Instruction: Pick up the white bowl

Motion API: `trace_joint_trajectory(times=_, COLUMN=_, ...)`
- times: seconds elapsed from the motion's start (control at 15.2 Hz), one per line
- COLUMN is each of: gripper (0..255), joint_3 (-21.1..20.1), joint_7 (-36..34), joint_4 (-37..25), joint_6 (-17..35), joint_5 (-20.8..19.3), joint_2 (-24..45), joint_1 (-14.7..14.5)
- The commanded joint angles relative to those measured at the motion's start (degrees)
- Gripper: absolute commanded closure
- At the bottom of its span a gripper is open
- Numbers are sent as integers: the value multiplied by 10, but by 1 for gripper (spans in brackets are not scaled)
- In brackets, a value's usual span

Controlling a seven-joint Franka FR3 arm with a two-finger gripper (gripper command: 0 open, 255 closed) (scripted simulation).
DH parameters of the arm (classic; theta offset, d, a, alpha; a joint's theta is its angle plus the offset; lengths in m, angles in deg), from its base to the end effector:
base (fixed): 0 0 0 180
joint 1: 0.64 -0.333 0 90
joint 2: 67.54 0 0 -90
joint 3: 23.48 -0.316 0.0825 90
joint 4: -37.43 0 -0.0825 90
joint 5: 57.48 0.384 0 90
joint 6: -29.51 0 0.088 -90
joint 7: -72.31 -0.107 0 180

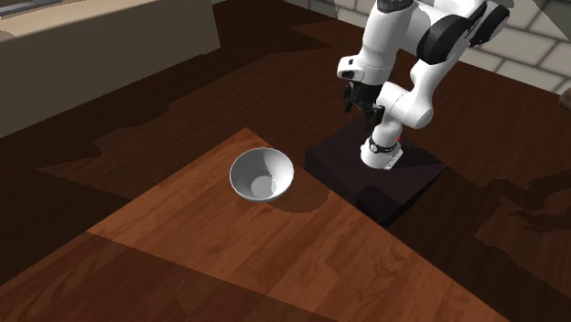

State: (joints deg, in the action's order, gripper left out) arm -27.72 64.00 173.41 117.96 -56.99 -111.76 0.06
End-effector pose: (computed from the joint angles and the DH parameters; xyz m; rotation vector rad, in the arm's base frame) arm 0.3063 0.0260 0.5750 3.0878 -0.1634 -0.0849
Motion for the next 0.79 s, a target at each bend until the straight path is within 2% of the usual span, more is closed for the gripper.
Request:
trace_joint_trajectory(times=0.0, gripper=0, joint_3=0, joint_7=0, joint_4=0, joint_6=0, joint_5=0, joint_2=0, joint_1=0)
trace_joint_trajectory(times=0.33, gripper=0, joint_3=13, joint_7=11, joint_4=-81, joint_6=39, joint_5=-1, joint_2=104, joint_1=9)
trace_joint_trajectory(times=0.73, gripper=0, joint_3=28, joint_7=25, joint_4=-199, joint_6=62, joint_5=5, joint_2=225, joint_1=15)
